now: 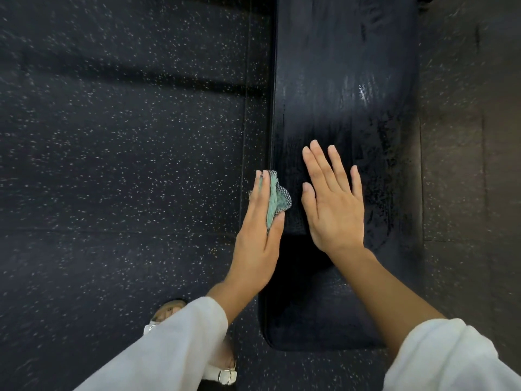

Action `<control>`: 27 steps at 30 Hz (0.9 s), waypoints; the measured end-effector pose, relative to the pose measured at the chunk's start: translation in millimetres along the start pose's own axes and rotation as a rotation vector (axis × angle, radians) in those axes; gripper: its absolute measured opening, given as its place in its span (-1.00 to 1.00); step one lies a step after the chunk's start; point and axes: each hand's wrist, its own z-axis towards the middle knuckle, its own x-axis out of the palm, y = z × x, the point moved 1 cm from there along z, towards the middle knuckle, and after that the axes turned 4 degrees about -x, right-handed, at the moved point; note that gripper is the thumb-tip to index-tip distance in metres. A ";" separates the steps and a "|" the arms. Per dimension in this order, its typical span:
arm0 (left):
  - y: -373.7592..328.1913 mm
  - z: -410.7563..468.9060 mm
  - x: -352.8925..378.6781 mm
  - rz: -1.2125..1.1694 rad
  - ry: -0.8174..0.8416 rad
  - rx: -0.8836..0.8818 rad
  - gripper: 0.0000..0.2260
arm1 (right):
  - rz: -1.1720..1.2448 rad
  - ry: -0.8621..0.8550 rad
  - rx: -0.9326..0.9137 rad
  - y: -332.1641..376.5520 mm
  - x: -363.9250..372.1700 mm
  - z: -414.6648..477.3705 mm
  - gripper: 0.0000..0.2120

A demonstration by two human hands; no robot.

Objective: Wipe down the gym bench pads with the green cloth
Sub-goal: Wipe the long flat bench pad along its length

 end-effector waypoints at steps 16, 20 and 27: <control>0.8 -21.2 13.1 -0.027 -0.094 -0.021 -0.46 | 0.004 -0.025 -0.019 -1.9 1.0 -0.9 -0.50; -13.6 40.7 2.4 -0.005 -0.103 -0.054 -0.45 | 0.001 -0.027 -0.018 -2.2 1.3 -1.0 -0.50; -9.0 56.2 -11.2 -0.044 0.026 -0.039 -0.43 | 0.004 -0.034 -0.022 -1.8 1.7 -1.2 -0.50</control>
